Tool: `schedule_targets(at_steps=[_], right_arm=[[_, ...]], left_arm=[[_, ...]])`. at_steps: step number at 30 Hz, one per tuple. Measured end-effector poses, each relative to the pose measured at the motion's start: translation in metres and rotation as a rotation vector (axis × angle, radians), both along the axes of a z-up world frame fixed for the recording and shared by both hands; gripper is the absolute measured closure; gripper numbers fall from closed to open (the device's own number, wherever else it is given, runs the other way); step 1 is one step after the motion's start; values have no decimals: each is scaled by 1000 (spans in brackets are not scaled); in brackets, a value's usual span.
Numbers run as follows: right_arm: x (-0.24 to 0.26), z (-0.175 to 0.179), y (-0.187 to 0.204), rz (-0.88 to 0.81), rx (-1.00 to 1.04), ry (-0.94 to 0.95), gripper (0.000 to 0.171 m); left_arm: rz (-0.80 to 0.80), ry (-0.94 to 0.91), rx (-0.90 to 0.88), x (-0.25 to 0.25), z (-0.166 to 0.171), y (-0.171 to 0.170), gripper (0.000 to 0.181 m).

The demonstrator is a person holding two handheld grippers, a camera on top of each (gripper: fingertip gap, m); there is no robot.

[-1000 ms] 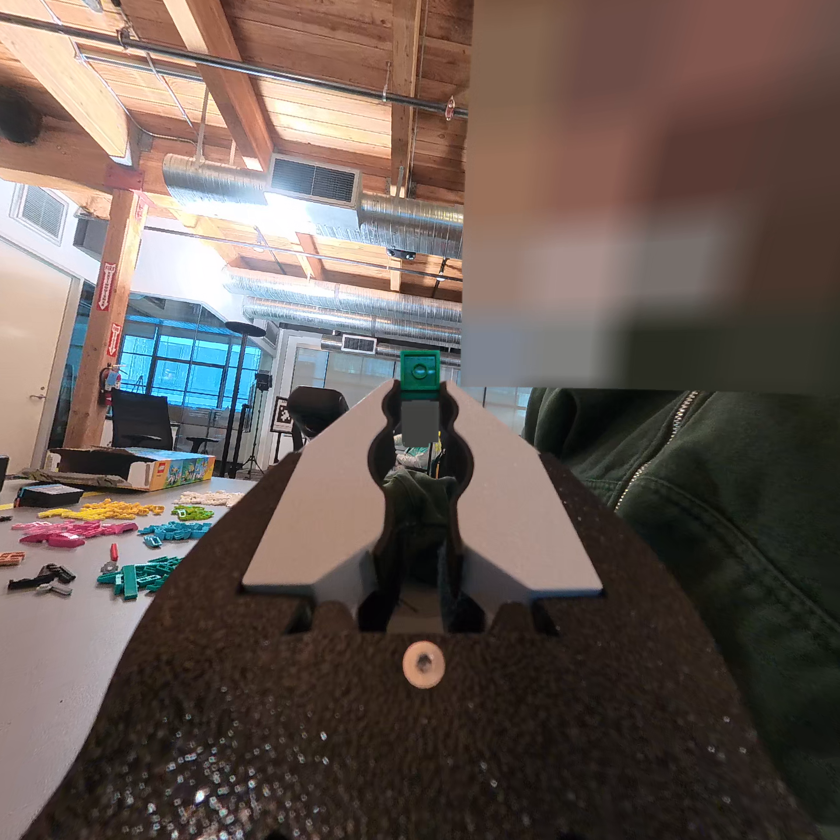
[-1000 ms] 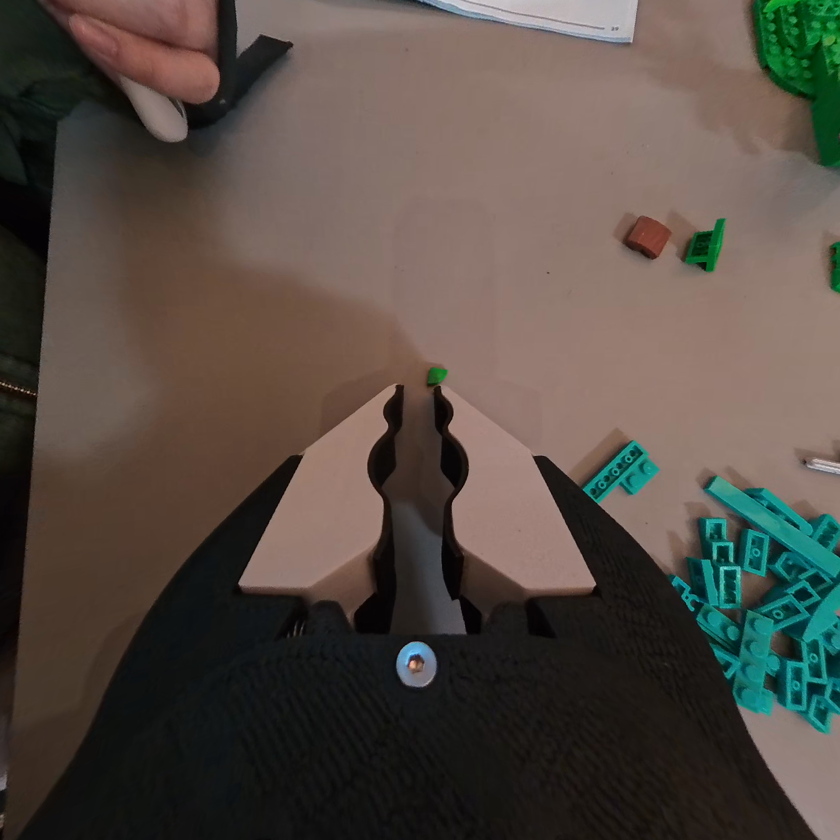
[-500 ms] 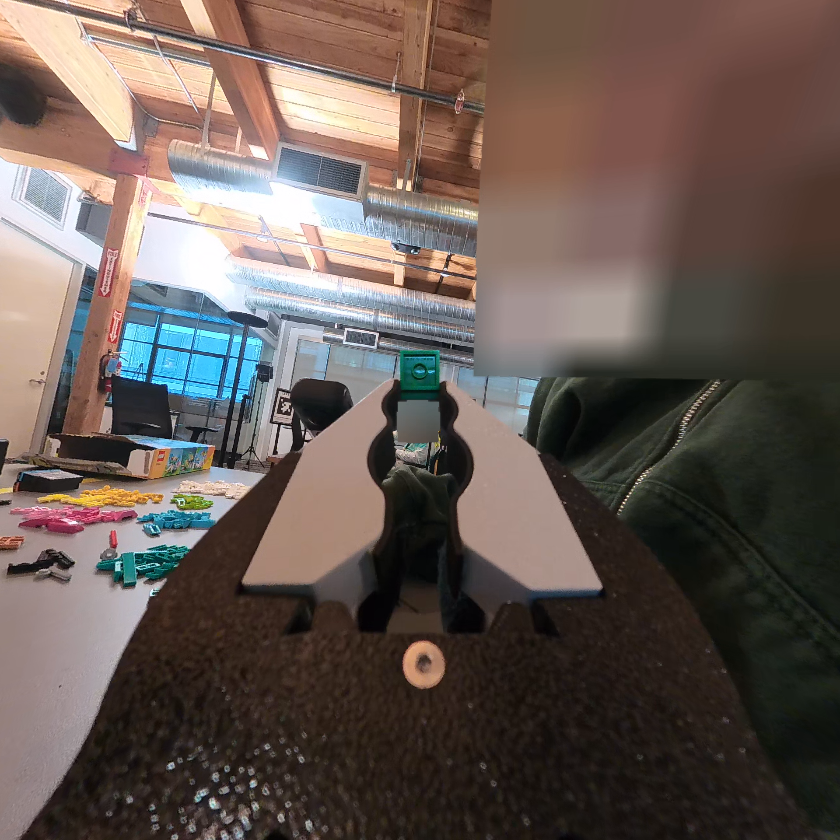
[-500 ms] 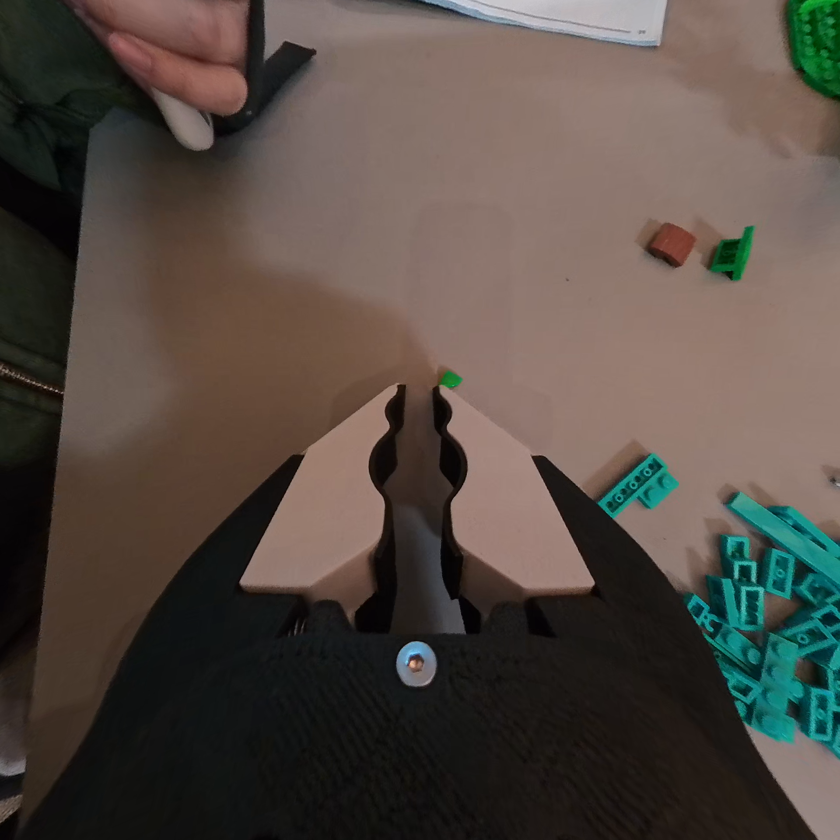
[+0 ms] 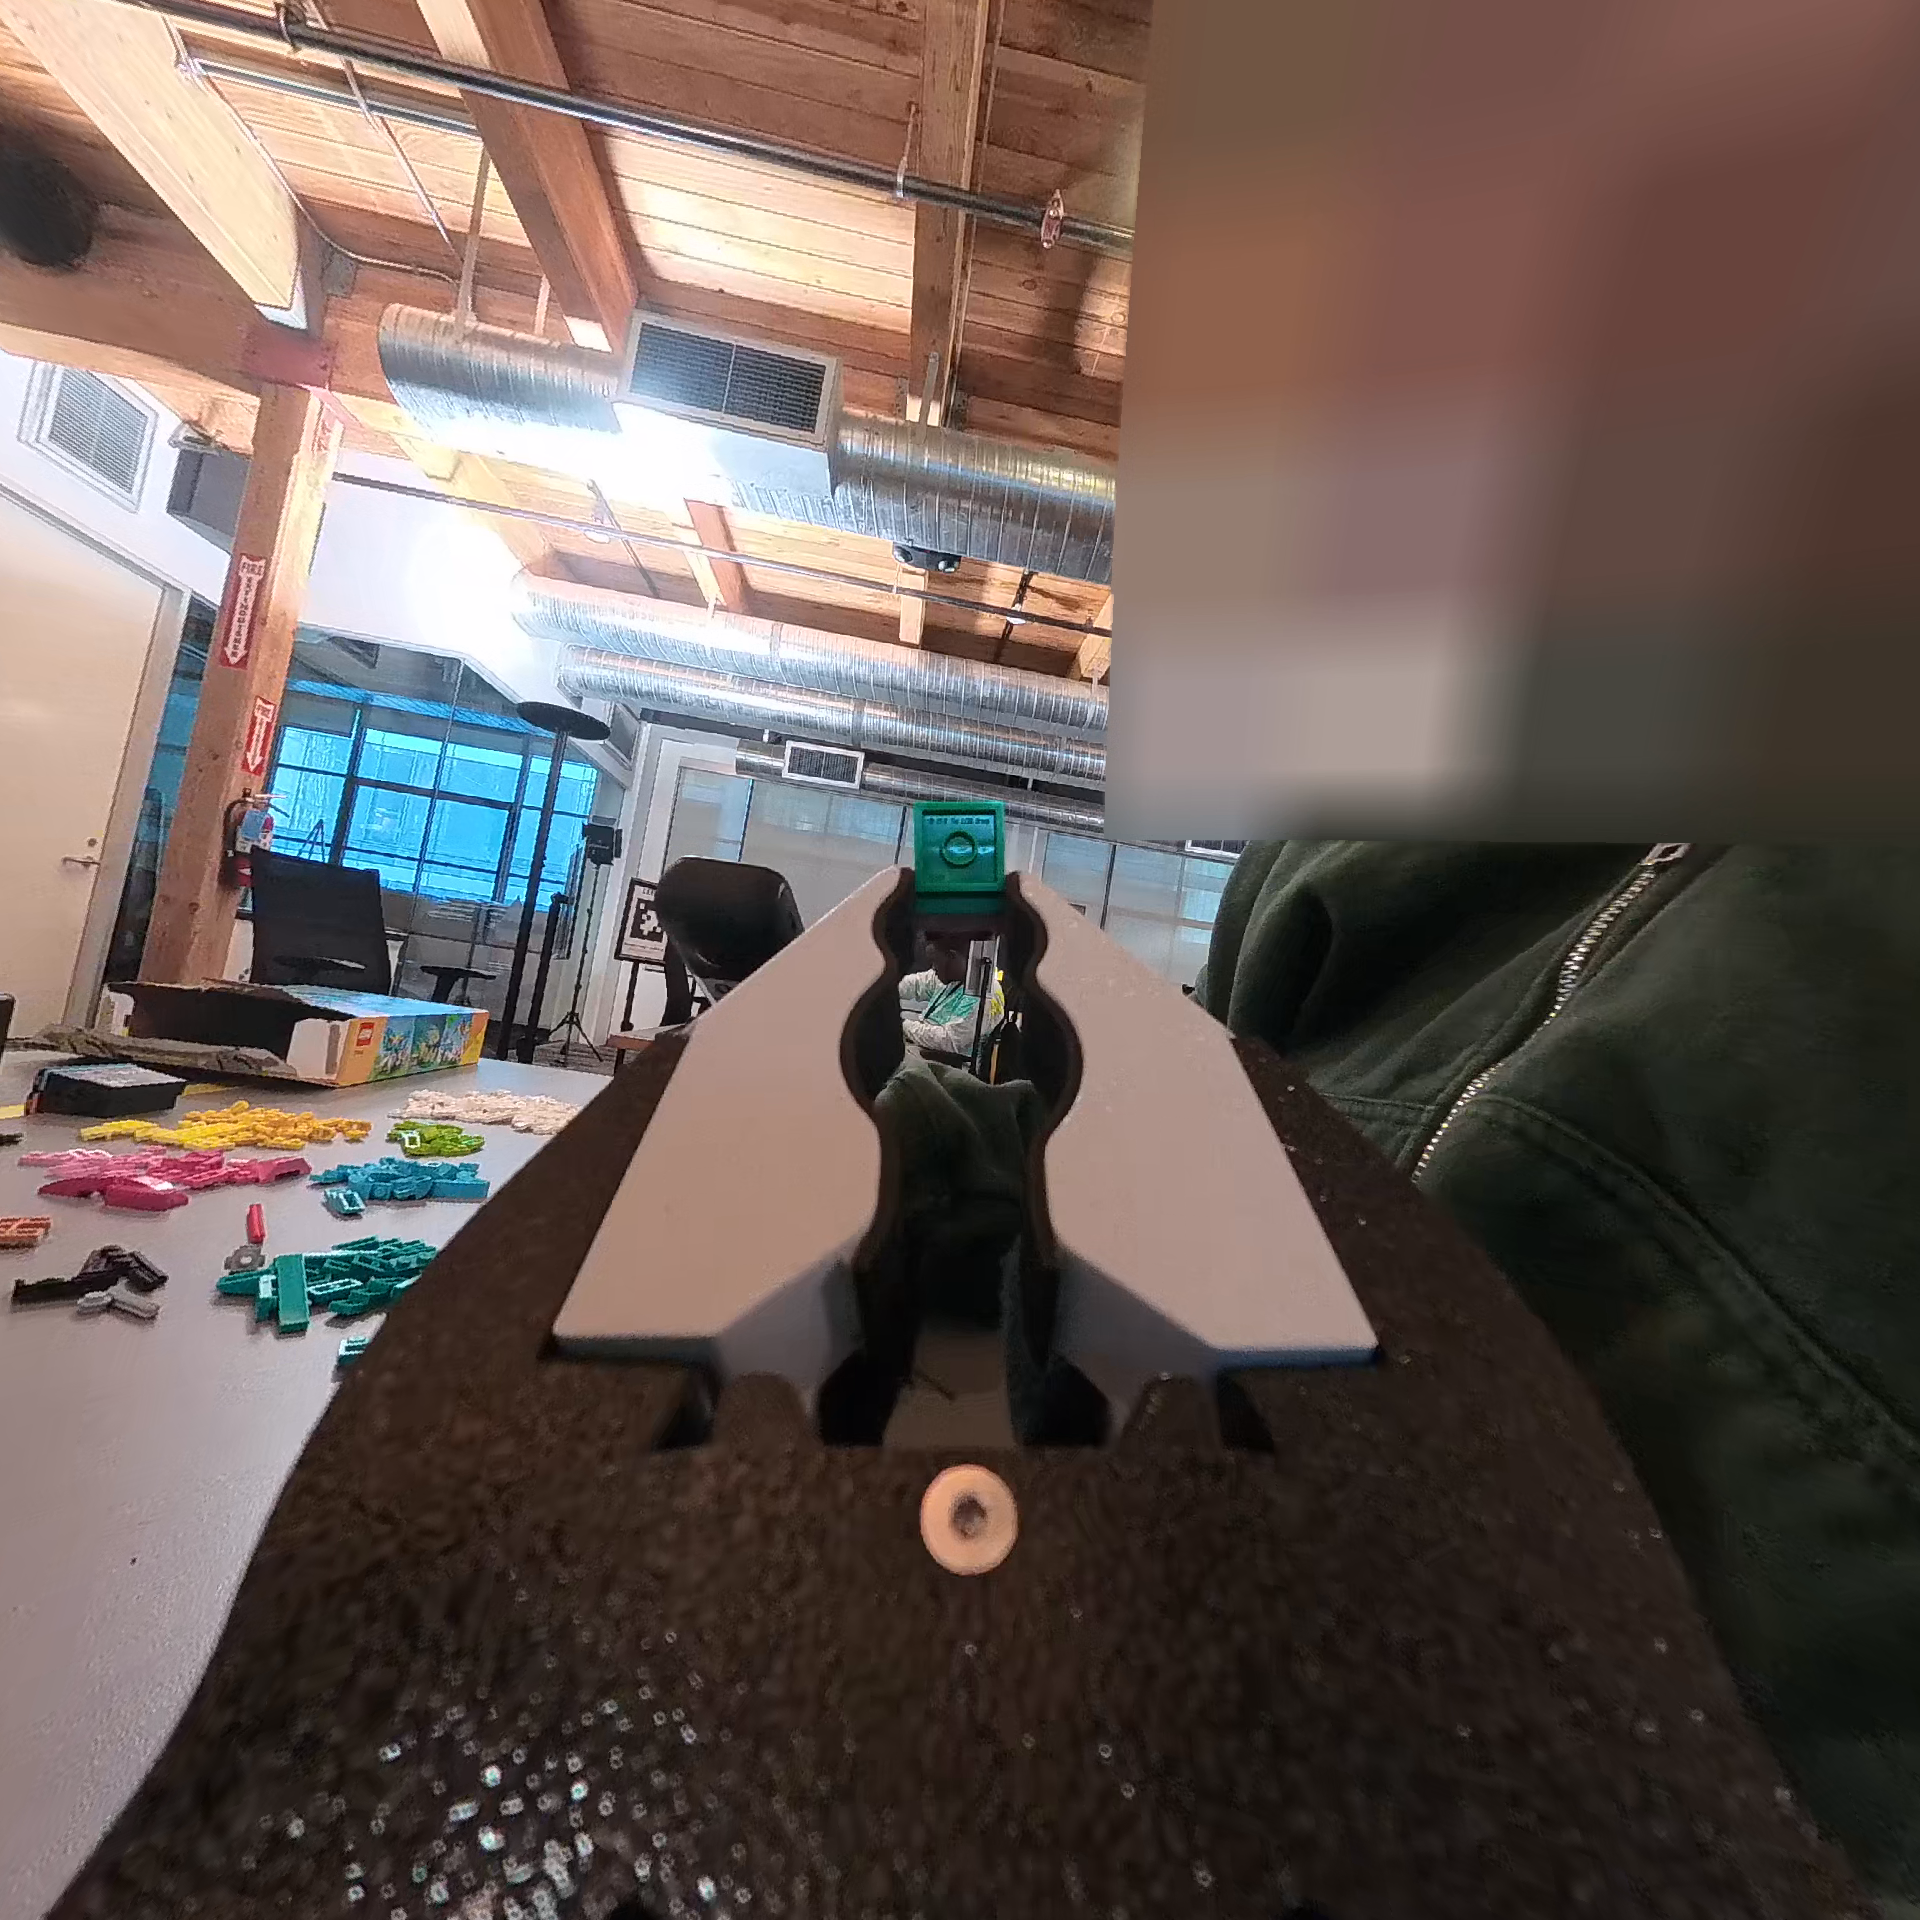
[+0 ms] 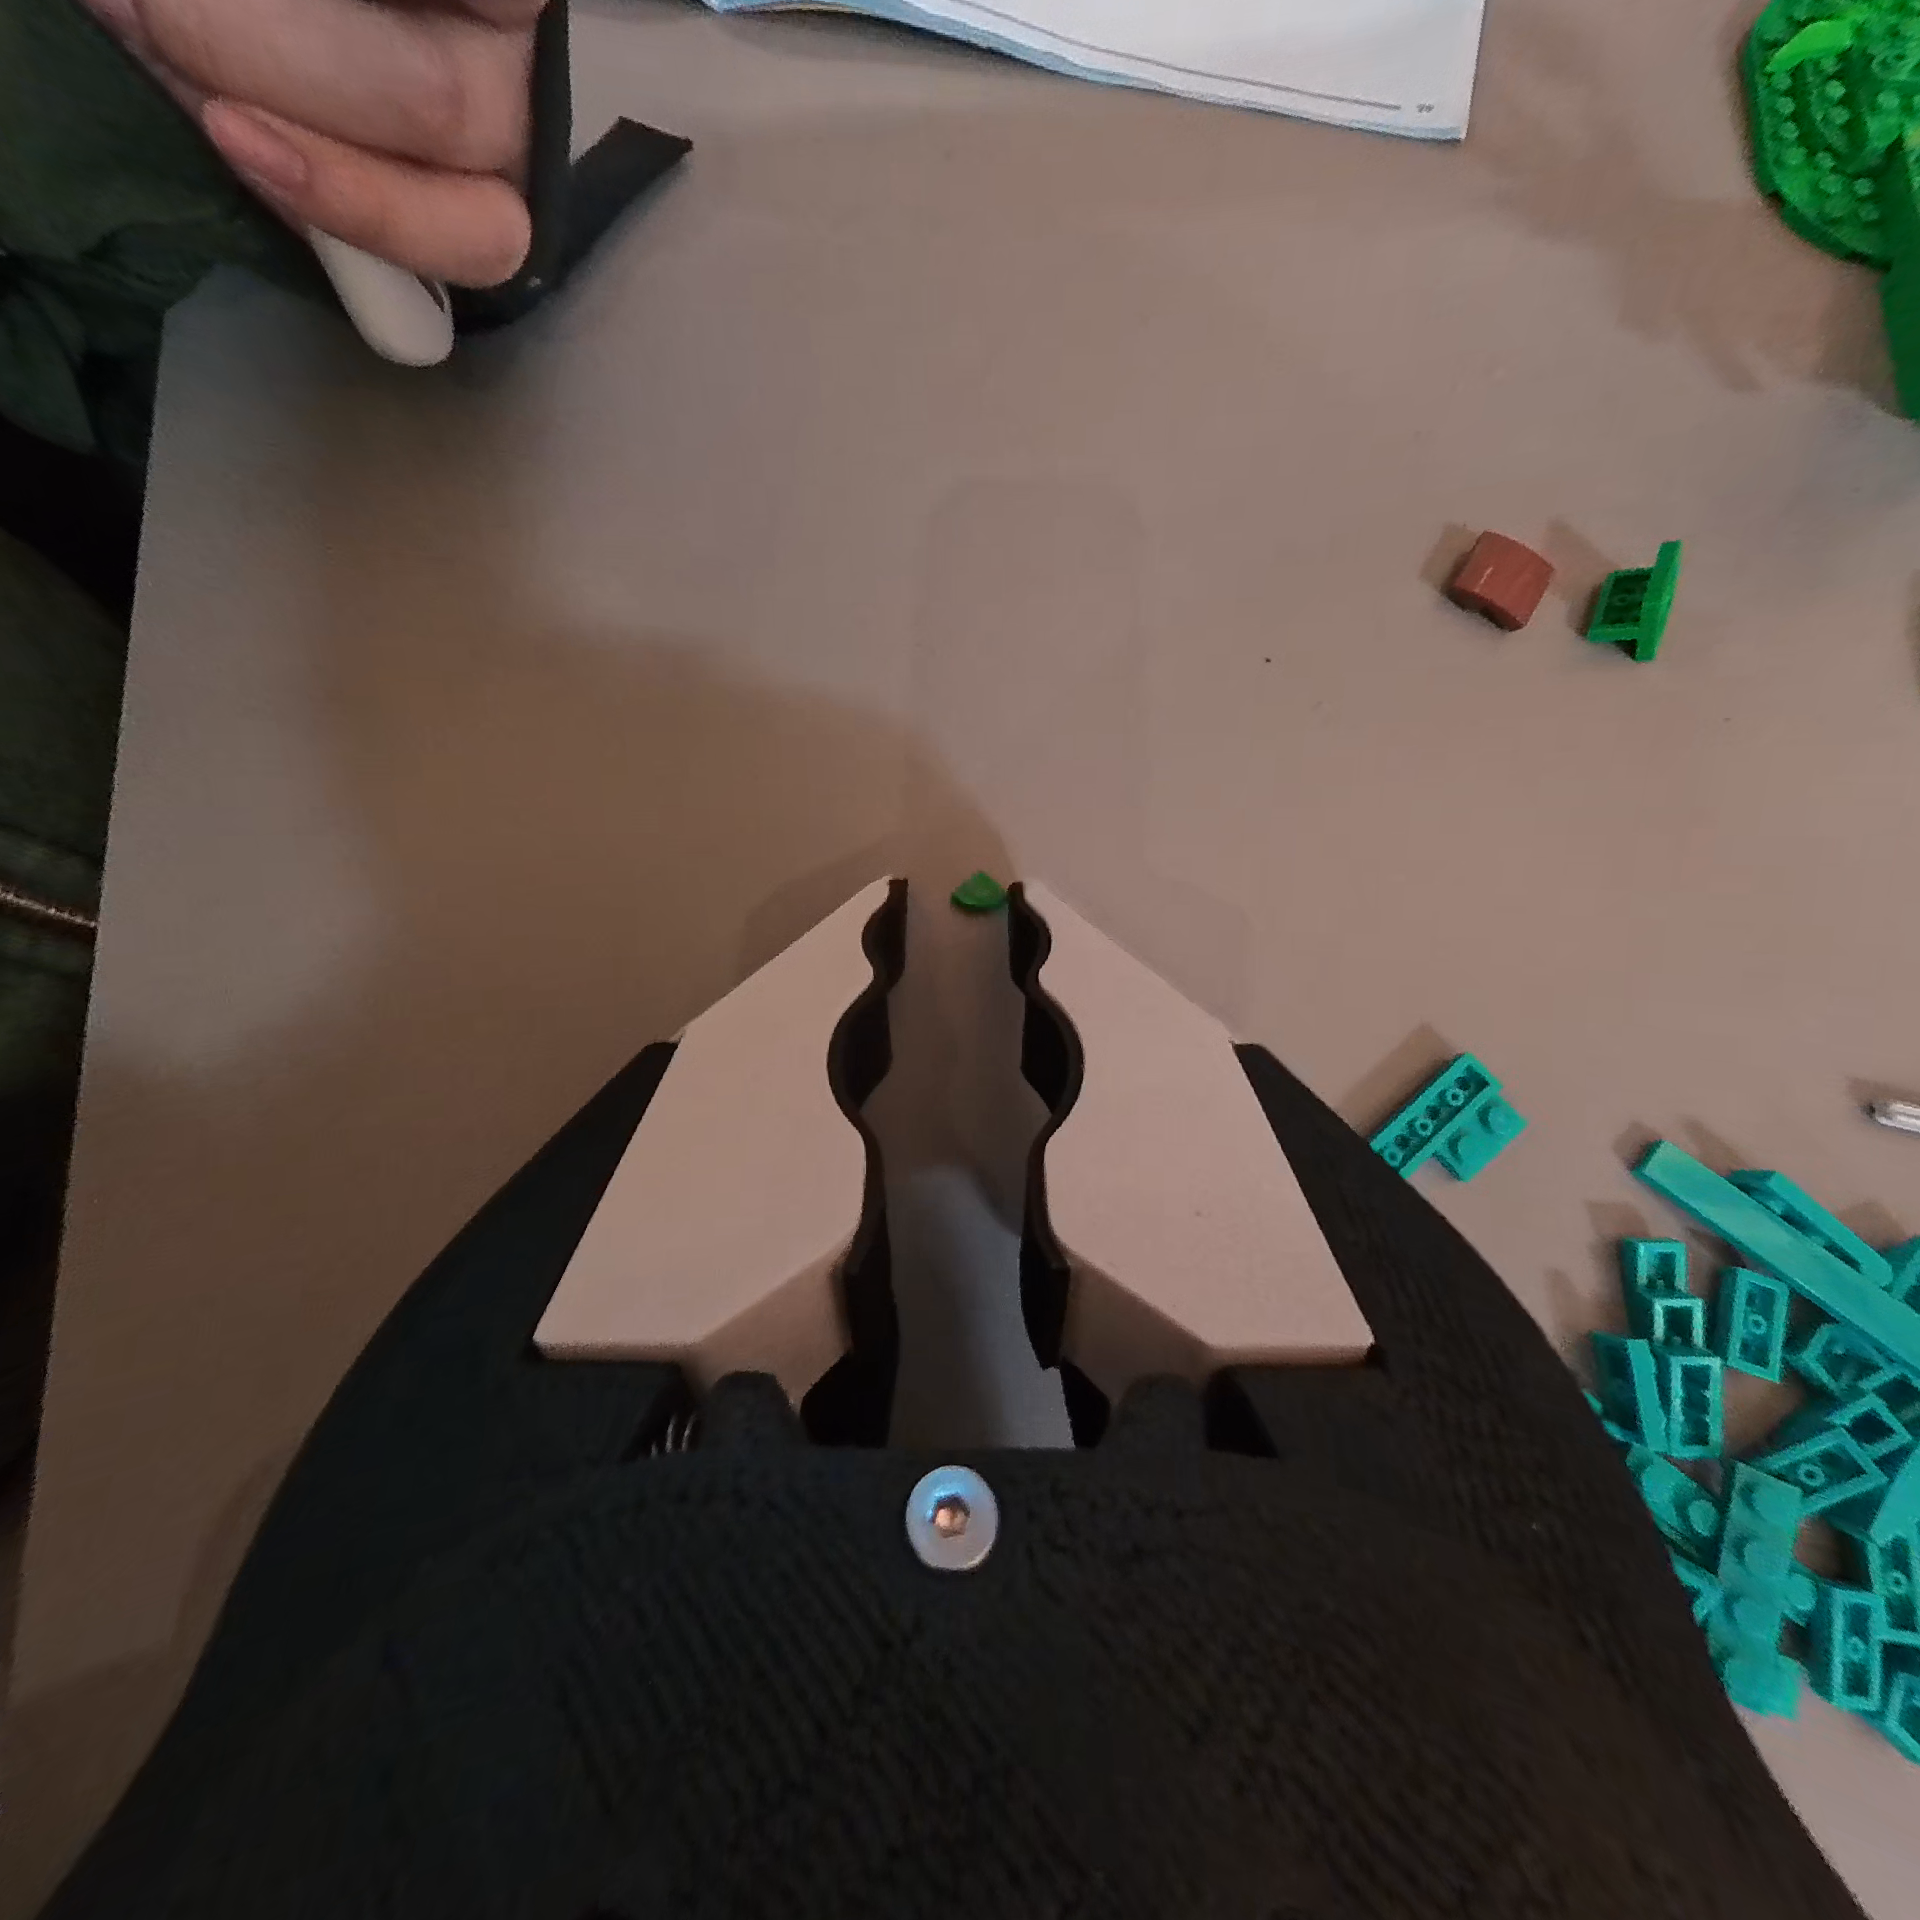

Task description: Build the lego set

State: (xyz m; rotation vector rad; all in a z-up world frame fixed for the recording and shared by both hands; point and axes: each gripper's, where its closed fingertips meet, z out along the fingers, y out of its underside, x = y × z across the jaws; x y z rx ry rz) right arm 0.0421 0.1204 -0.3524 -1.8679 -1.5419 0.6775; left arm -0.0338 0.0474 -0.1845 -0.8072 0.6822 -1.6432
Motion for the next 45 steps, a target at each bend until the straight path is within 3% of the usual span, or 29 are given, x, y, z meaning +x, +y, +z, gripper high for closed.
schedule_targets(at_steps=[31, 45], right_arm=[[4, 0, -12, 38, -58, -14, 158], [0, -1, -3, 9, 15, 2, 163]], left_arm=[[-3, 2, -5, 0, 0, 0, 167], [-2, 4, -3, 0, 0, -1, 167]])
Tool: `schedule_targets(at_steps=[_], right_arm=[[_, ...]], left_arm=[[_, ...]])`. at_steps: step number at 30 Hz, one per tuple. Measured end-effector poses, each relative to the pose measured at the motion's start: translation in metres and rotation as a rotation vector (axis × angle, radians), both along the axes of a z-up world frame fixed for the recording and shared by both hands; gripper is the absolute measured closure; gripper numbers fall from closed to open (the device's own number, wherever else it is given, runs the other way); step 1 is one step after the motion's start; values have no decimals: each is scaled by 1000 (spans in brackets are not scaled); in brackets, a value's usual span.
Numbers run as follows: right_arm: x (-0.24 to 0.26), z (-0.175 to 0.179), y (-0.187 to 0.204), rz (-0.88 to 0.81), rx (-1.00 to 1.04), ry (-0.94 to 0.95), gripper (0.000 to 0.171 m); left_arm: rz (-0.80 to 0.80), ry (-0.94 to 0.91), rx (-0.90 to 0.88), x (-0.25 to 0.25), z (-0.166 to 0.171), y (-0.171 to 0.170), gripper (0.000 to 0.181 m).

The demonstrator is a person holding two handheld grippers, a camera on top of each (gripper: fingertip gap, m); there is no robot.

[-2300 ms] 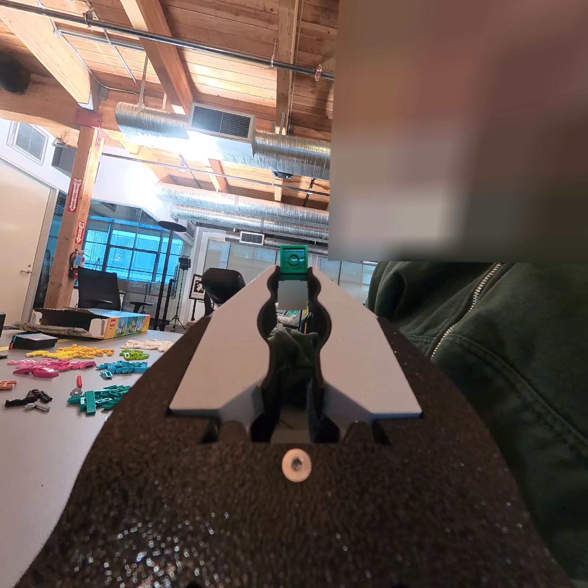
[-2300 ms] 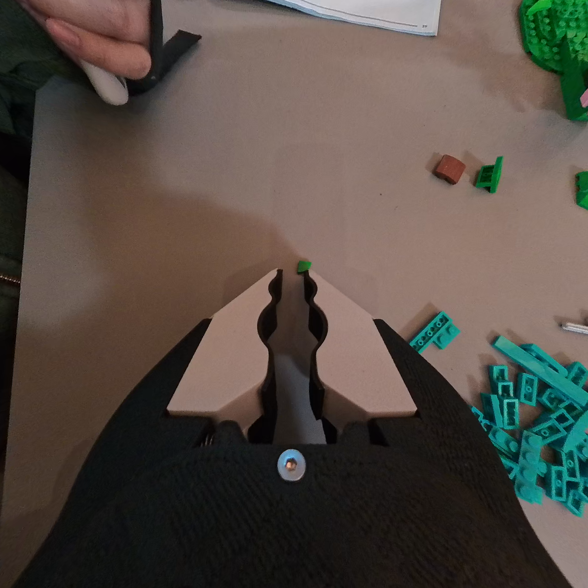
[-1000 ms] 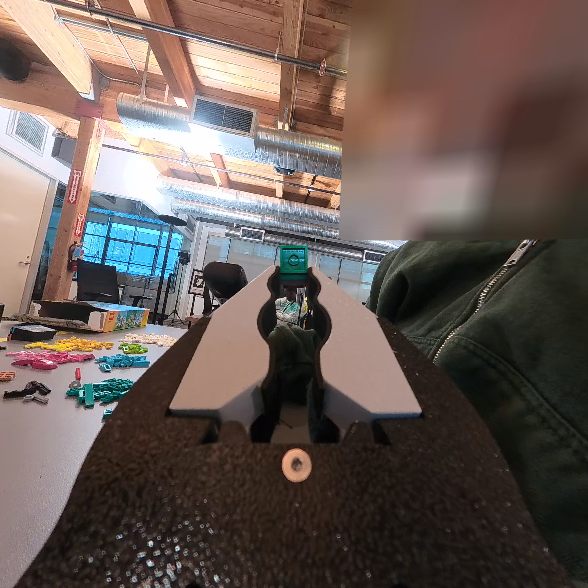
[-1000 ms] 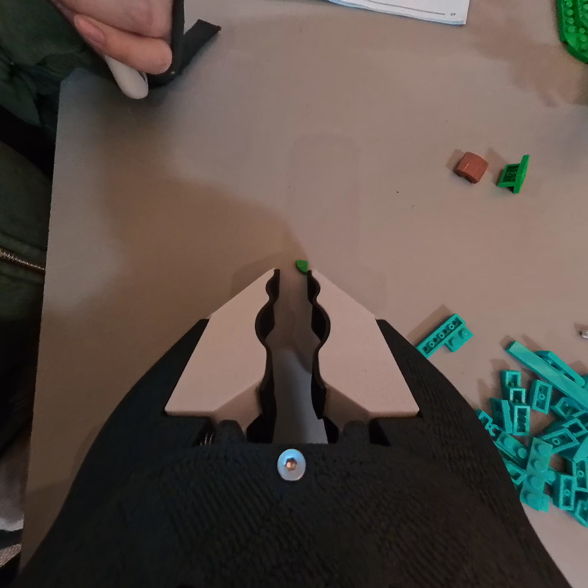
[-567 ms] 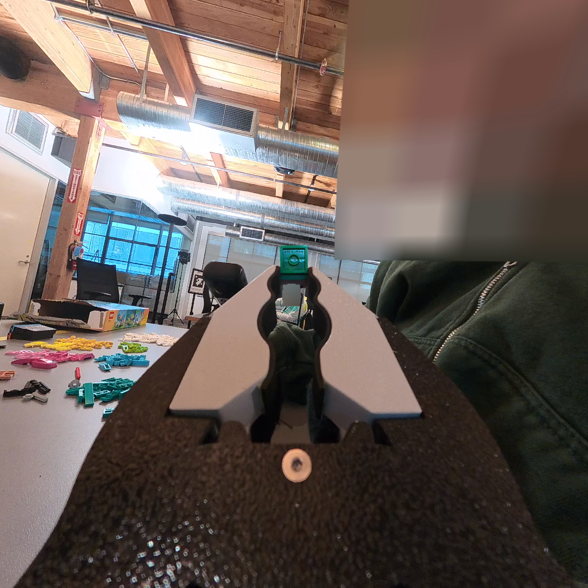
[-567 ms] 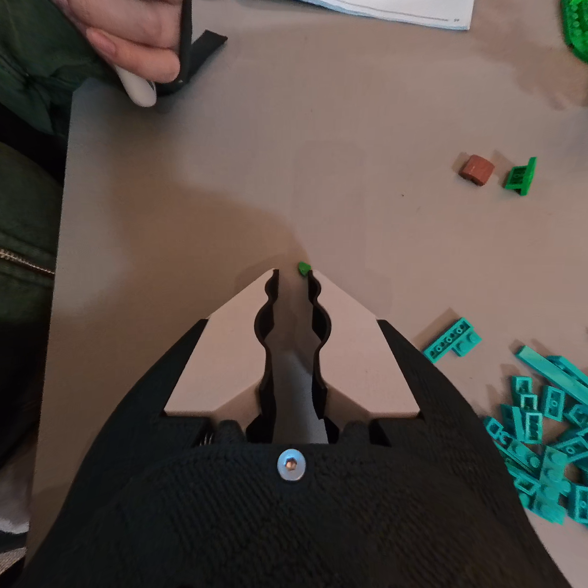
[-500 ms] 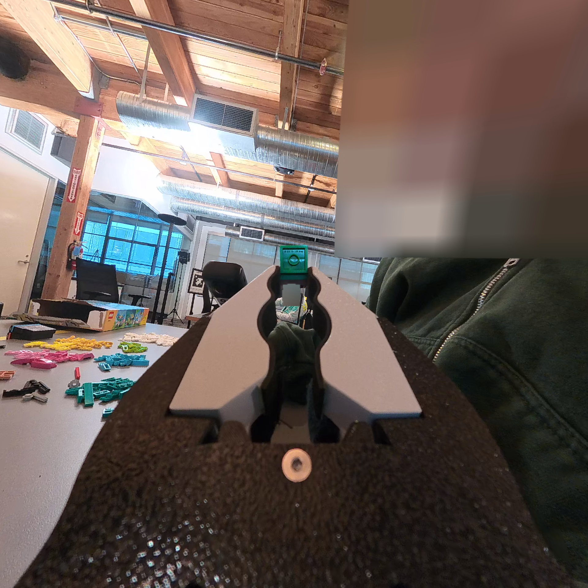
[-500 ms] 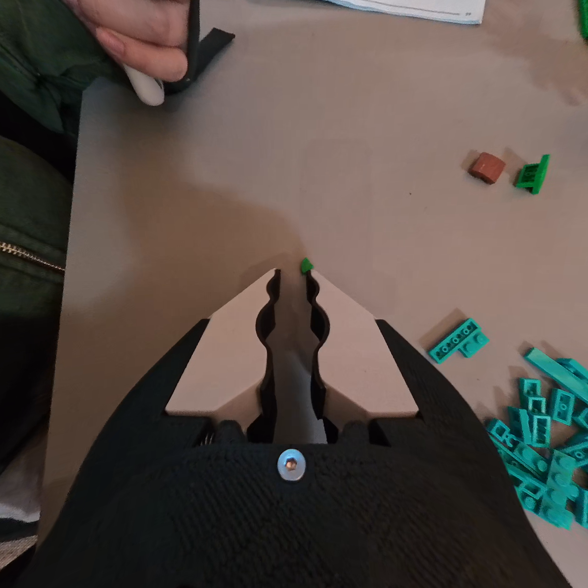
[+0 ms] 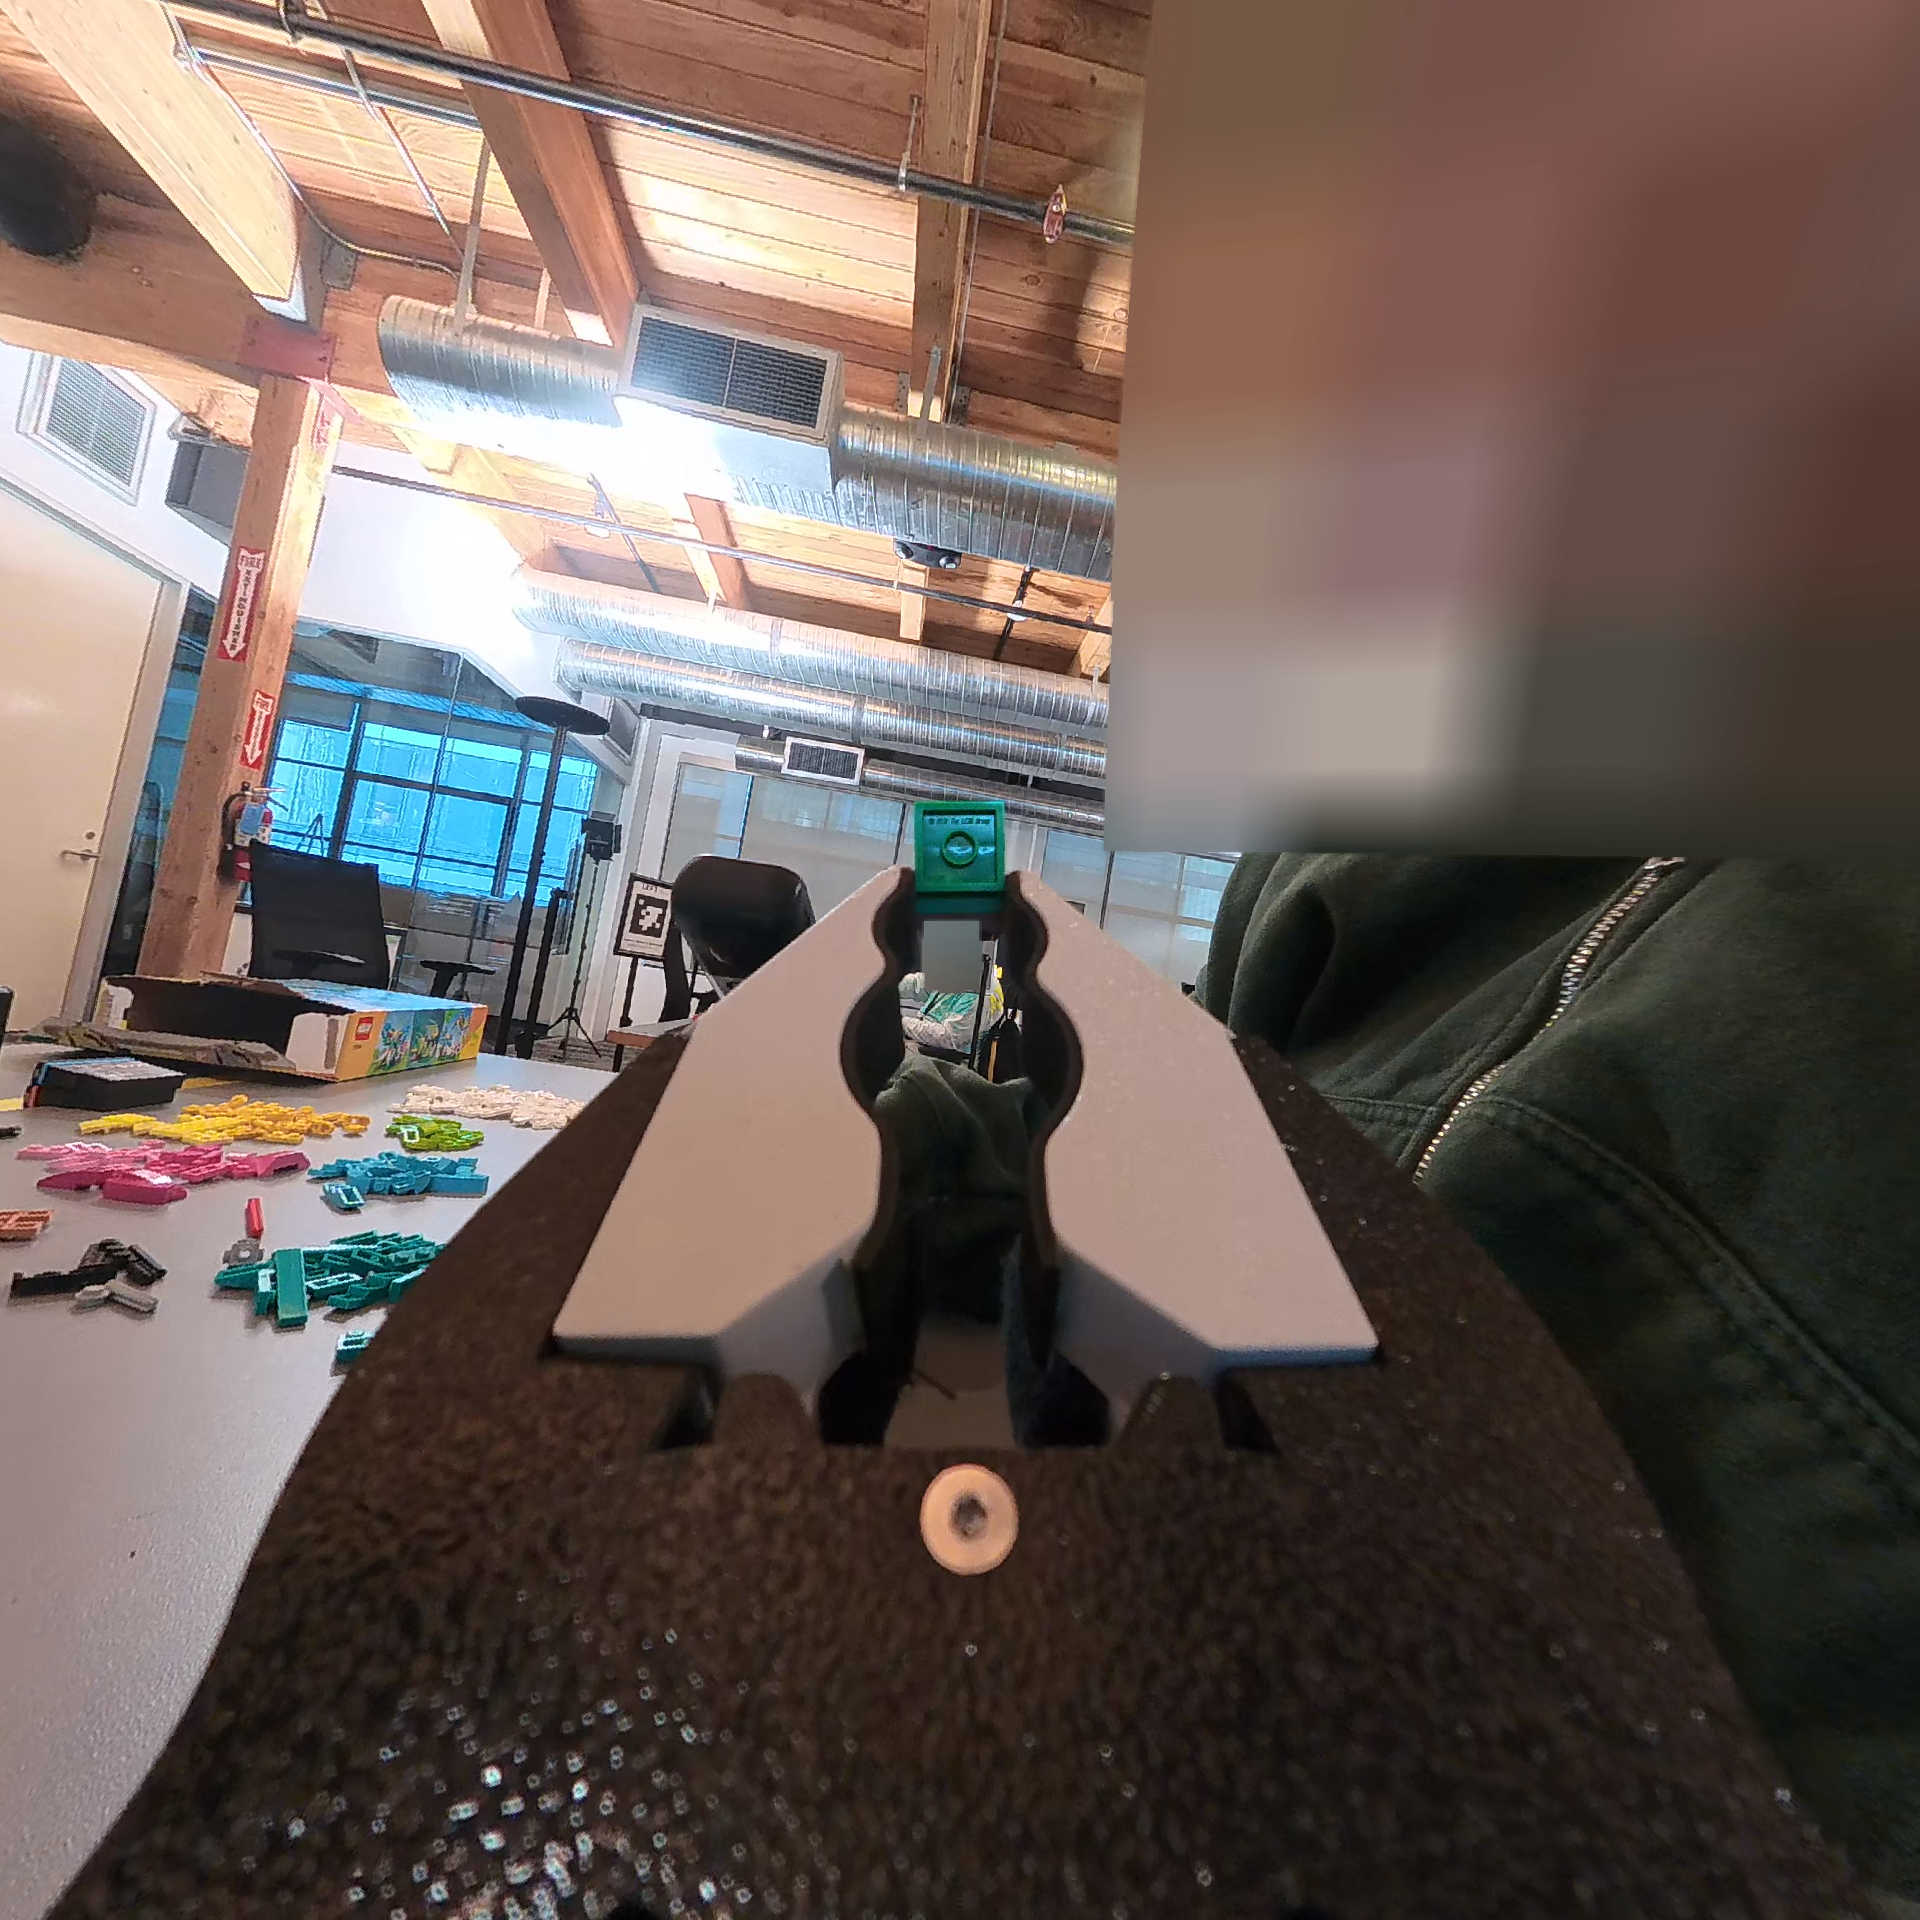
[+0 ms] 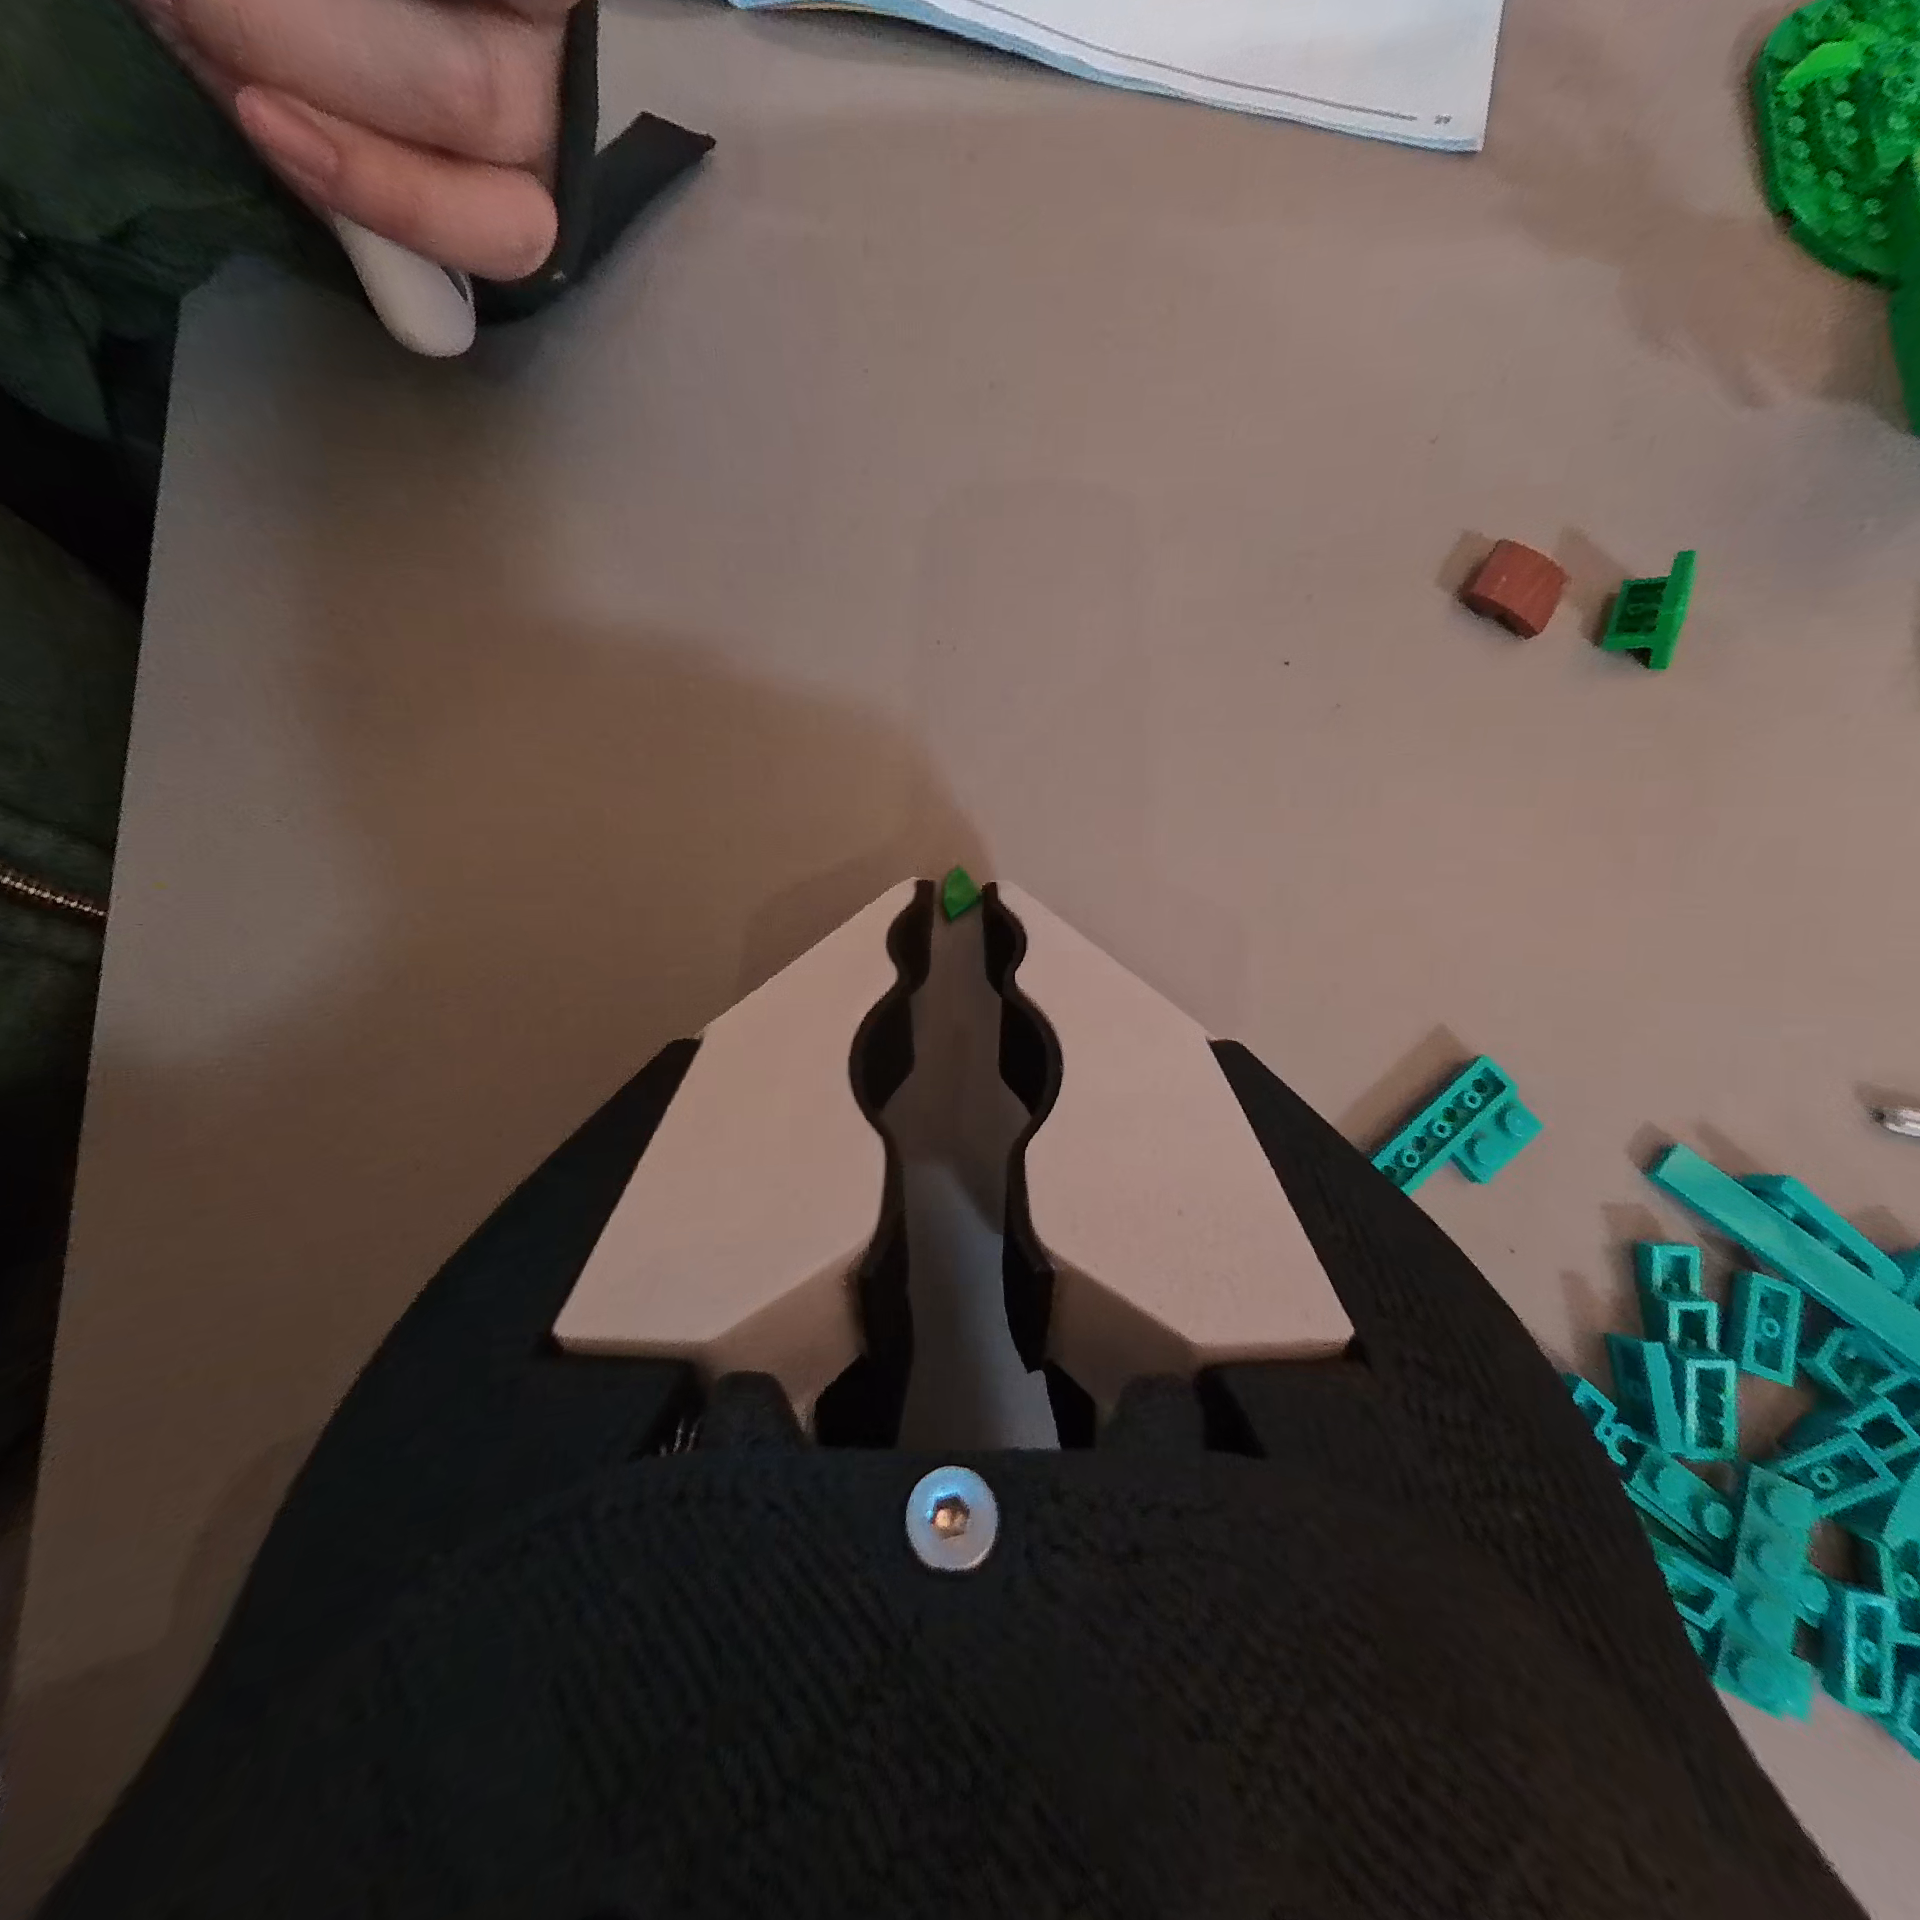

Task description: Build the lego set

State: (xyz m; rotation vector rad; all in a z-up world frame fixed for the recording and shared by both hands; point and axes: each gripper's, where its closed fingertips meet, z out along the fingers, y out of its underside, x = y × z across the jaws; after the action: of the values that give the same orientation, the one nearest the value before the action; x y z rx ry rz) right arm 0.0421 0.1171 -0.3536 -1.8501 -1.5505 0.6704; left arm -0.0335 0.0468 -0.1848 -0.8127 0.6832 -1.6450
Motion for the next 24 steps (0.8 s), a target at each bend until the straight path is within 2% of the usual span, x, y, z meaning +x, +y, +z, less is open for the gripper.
schedule_targets(at_steps=[6, 8, 13, 15, 18, 24], right_arm=[[-4, 10, -1, 18, 43, 23, 166], [-14, 36, -6, 51, 79, 110, 166], [-43, 140, -47, 274, 149, 469, 166], [-50, 166, -61, 366, 150, 524, 166], [-61, 177, -73, 467, 161, 487, 166], [-69, 169, -75, 551, 143, 354, 166]], left_arm=[[0, 2, -1, 0, 0, 0, 168], [0, 4, -3, 1, -1, 1, 168], [-18, 13, -24, 2, -2, 1, 168], [-34, 18, -35, 3, -2, 1, 167], [-41, 27, -39, 5, -3, 1, 167], [-54, 26, -42, 5, -3, 0, 167]])
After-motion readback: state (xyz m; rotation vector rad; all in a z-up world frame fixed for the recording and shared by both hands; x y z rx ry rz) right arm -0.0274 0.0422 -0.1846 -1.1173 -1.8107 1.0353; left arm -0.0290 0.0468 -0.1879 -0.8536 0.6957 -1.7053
